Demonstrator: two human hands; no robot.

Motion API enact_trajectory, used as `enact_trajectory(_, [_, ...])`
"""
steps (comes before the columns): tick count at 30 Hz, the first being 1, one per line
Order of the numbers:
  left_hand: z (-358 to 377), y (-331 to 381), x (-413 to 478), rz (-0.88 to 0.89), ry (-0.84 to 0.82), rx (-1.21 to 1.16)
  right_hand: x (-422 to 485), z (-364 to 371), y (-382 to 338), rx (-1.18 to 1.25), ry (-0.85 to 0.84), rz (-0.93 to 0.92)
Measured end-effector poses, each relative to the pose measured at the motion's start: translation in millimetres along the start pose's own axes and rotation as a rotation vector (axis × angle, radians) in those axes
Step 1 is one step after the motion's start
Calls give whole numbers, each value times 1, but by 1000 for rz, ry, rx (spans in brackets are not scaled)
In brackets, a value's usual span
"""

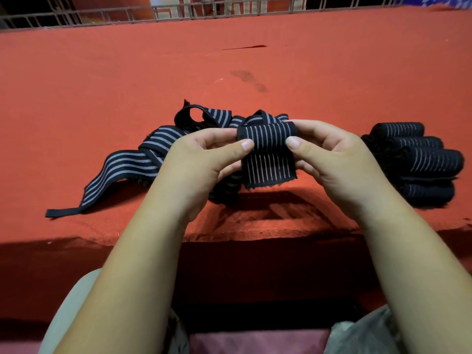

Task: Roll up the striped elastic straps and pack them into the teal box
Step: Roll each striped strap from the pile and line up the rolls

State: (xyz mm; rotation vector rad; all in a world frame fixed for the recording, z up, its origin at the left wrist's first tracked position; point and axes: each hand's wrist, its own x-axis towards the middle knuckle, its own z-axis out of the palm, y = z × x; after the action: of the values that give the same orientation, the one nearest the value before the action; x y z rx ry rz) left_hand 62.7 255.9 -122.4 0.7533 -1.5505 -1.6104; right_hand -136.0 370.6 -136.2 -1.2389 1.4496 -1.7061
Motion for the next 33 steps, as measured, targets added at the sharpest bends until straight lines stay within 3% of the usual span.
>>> enact_trajectory(10, [0,0,-1,19,-94,2,1,-2,-1,79,6,-15])
enact_trajectory(19, [4,2,-3,73,-71,21,-2,-8,-1,1,-28,-39])
enact_trajectory(33, [38,-4,-6,88,-32,67,-8,-30,-3,-207,114,-58])
